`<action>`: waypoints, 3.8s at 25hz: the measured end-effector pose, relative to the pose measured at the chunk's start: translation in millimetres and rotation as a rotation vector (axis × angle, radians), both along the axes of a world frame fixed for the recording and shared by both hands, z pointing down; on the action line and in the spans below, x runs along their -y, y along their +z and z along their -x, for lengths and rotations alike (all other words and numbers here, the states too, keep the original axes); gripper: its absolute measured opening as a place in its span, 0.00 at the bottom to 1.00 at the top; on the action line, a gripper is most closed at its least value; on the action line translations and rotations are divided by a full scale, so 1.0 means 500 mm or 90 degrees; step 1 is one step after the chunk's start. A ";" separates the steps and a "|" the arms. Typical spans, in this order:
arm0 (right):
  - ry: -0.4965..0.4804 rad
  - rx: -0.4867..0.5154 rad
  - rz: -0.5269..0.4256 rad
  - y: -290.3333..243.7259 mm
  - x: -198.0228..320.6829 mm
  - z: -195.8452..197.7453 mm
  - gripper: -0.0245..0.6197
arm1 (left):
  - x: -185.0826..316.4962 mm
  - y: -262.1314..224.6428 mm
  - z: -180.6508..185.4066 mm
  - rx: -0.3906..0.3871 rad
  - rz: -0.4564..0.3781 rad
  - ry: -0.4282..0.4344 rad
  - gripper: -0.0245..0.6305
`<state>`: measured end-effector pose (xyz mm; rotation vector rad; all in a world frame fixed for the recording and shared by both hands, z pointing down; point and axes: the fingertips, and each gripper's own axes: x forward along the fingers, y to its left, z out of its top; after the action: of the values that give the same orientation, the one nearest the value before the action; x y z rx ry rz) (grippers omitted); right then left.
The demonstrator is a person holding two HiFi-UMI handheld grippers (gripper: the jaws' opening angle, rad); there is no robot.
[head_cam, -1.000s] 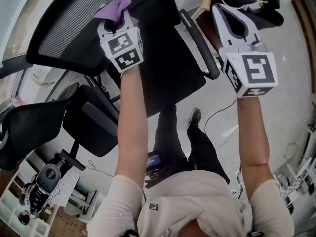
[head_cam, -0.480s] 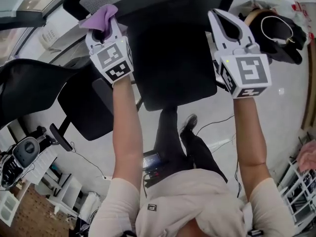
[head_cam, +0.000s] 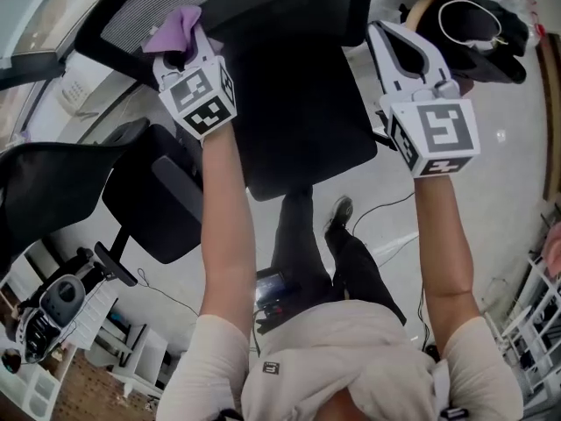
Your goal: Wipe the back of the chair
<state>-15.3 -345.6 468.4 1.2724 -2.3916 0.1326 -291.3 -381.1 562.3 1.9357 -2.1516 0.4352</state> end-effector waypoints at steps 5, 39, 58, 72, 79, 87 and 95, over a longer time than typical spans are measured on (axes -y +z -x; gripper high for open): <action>0.085 -0.011 0.017 0.030 -0.016 -0.170 0.03 | 0.086 0.025 -0.254 -0.032 -0.001 0.116 0.22; 0.076 -0.013 0.009 -0.040 -0.048 -0.199 0.03 | 0.044 0.073 -0.209 0.038 0.087 0.137 0.21; 0.023 0.003 -0.015 -0.187 -0.093 -0.164 0.03 | -0.076 -0.030 -0.116 0.039 0.111 0.093 0.21; 0.004 0.033 -0.059 -0.348 -0.188 -0.206 0.03 | -0.238 -0.289 -0.141 0.094 0.040 0.125 0.21; -0.002 0.046 -0.079 -0.434 -0.266 -0.245 0.03 | -0.338 -0.477 -0.177 0.110 -0.035 0.152 0.21; -0.016 0.075 -0.088 -0.516 -0.349 -0.280 0.03 | -0.444 -0.665 -0.225 0.133 -0.098 0.187 0.21; -0.046 0.087 -0.099 -0.587 -0.433 -0.297 0.03 | -0.576 -0.781 -0.285 0.147 -0.135 0.223 0.21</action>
<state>133.4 -129.2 175.1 1.2793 -2.6051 0.0117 -148.9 -93.3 171.9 2.5097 -2.0606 0.5297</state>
